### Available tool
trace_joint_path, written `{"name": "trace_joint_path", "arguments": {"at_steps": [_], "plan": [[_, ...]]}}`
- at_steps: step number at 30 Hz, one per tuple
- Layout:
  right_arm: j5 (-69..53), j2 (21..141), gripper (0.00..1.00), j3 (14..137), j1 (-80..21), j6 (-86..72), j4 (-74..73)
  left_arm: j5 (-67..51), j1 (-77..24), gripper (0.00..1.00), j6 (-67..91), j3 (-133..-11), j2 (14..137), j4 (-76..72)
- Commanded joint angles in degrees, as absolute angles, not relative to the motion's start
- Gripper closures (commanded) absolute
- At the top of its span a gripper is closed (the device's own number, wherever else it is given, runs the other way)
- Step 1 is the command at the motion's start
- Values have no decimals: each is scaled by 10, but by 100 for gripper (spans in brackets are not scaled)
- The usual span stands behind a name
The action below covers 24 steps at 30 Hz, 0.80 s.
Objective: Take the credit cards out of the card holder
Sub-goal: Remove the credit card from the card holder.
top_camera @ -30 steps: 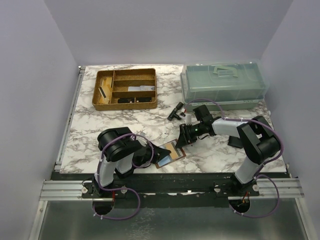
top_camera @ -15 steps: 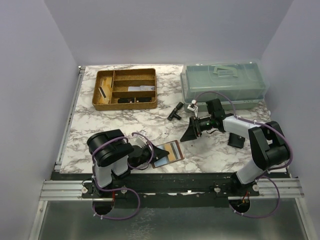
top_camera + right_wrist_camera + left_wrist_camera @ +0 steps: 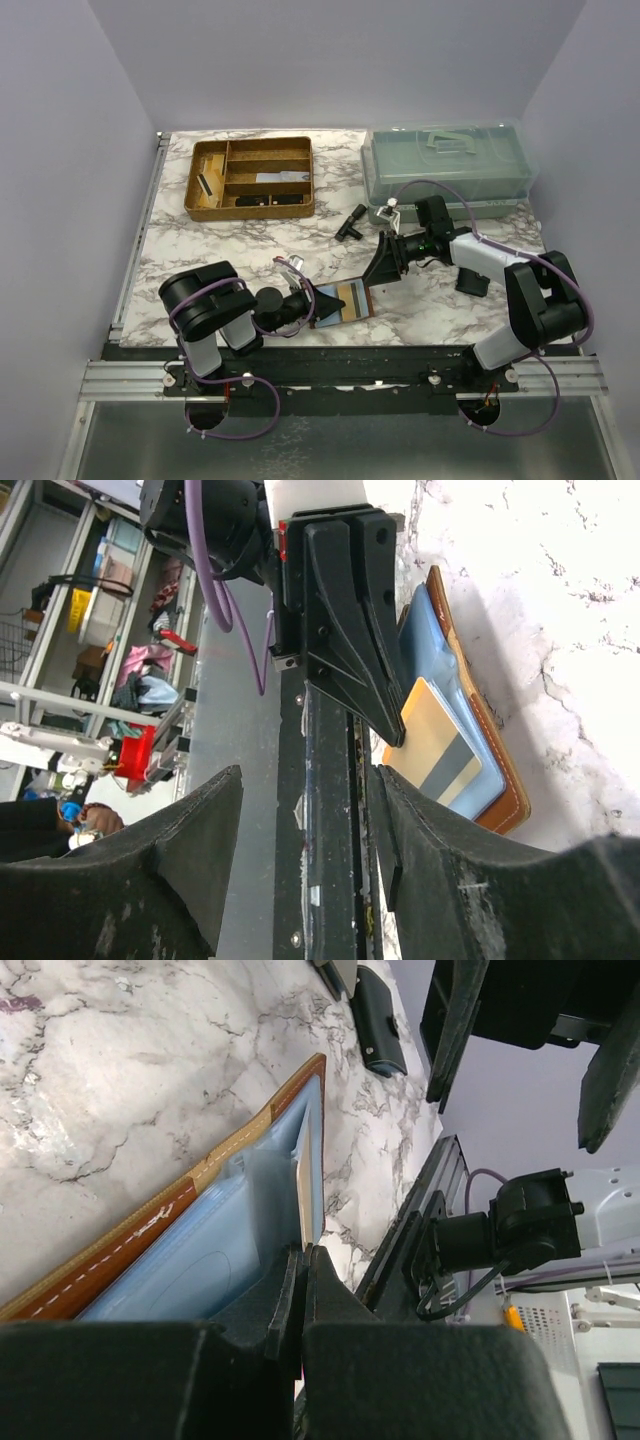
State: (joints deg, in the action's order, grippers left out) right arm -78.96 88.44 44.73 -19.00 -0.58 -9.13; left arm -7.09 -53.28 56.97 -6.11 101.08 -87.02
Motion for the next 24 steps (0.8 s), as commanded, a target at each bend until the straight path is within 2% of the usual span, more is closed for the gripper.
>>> {"name": "trace_joint_path", "arguments": {"at_steps": [1, 15, 20, 24], "plan": [[-800, 908, 41, 443, -187, -26, -86, -84, -535, 100, 542, -69, 986, -948], [-674, 931, 45, 451, -200, -36, -104, -82, -535, 100, 539, -68, 948, -948], [-666, 932, 44, 451, -200, -34, -105, -85, -536, 100, 536, -69, 931, -948], [-715, 935, 44, 451, -201, -35, -103, -90, -535, 100, 539, -76, 931, -948]]}}
